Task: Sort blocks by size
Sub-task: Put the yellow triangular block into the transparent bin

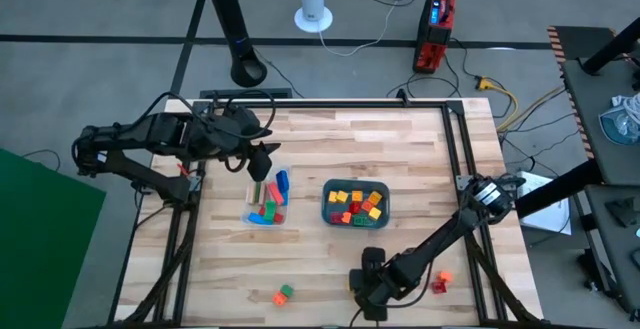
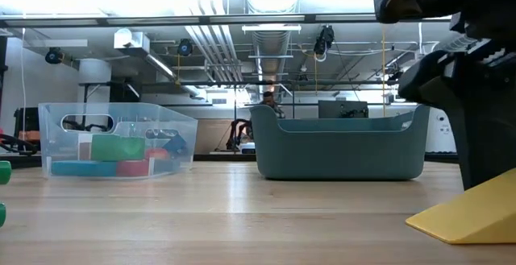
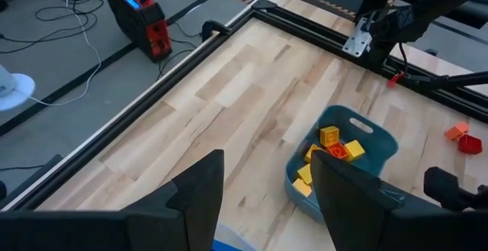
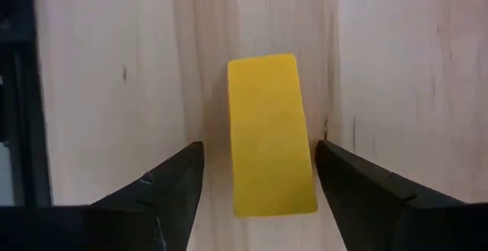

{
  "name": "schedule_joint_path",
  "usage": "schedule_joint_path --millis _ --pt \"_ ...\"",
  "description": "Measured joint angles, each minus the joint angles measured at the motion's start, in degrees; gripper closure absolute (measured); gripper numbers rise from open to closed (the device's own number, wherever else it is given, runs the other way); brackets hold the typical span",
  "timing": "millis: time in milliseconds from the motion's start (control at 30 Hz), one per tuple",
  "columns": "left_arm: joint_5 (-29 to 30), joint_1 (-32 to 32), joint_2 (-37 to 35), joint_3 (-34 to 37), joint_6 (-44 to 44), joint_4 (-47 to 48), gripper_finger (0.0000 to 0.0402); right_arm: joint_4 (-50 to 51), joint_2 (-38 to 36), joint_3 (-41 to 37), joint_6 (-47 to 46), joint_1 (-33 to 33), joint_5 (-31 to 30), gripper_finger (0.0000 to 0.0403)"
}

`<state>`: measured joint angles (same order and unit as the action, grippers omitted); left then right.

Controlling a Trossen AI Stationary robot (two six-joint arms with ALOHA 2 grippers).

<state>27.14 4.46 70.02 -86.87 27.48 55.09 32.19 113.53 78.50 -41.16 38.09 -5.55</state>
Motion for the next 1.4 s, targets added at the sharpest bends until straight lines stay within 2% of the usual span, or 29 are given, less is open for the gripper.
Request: schedule_joint_path --millis 167,367,633,700,867,1033,1300,1400 --pt "0.0 0.0 0.3 0.0 0.0 0.0 0.0219 0.1 0.6 0.0 -0.4 -0.3 0.0 0.0196" --pt "-0.1 0.0 1.4 0.0 -1.5 -0.1 0.0219 0.4 0.6 0.0 -0.4 -0.7 0.4 0.0278" --pt "-1.1 0.5 3.1 0.0 -9.1 -0.2 0.0219 3.5 -1.3 -0.3 1.6 -1.4 1.8 0.0279" --pt "-3.8 0.9 3.0 0.0 -12.5 -0.2 0.0219 6.8 -3.8 -0.7 2.4 -2.3 3.3 0.0279" --pt "-14.3 3.0 2.7 0.0 -19.0 -0.7 0.0219 5.8 -12.8 -0.4 1.7 -6.9 6.9 0.0279" --pt "-22.1 7.1 3.3 0.0 -23.8 -2.2 0.0219 -0.3 -20.1 -0.4 0.7 -13.8 9.5 0.0279" --pt "-22.9 14.9 5.9 0.0 -31.5 -6.0 0.0219 -22.8 -23.3 -0.5 3.3 -24.4 24.5 0.0279" --pt "-22.9 15.9 6.4 0.0 -32.5 -8.0 0.0219 -28.4 -22.8 -0.4 3.3 -26.8 27.7 0.0279"
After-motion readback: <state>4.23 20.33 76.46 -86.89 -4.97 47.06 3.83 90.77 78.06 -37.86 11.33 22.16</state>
